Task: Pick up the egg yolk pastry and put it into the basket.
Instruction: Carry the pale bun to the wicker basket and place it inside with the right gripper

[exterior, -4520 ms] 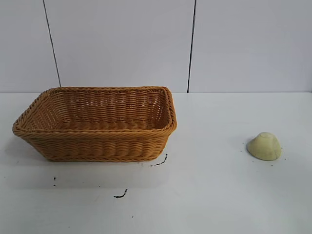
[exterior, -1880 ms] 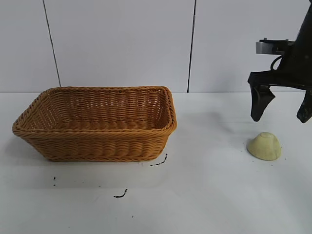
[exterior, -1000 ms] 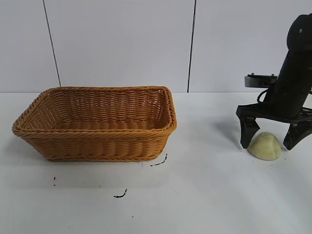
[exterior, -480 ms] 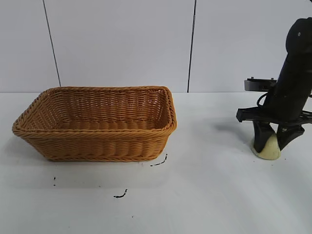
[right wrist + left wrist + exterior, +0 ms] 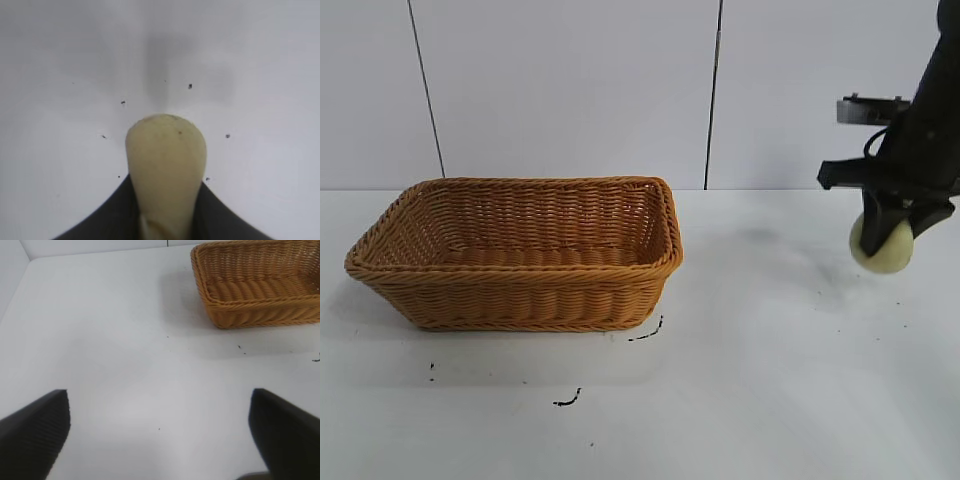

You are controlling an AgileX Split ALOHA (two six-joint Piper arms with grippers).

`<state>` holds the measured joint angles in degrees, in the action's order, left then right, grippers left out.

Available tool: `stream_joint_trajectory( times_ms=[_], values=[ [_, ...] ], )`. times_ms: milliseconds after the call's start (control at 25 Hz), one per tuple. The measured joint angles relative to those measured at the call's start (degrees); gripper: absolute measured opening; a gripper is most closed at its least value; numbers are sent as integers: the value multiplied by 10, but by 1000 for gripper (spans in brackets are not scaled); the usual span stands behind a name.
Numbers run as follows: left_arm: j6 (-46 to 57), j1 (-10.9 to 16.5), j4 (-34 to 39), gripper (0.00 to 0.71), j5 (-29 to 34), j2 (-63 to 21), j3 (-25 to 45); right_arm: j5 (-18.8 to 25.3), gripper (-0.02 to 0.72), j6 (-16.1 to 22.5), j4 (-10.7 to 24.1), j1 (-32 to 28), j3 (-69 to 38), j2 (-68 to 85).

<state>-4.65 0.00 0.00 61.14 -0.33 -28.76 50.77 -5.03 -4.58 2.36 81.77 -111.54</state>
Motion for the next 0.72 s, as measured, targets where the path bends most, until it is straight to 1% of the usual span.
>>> stream_joint_trajectory(
  times_ms=[120,240,480,720],
  values=[
    [0,0,0,697,0,0,0,49,150,0,0,0,50,12],
    [0,0,0,697,0,0,0,77,150,0,0,0,101,12],
    [0,0,0,697,0,0,0,94,150,13,8,27,184,-11],
    [0,0,0,697,0,0,0,107,150,23,11,93,264,-55]
  ],
)
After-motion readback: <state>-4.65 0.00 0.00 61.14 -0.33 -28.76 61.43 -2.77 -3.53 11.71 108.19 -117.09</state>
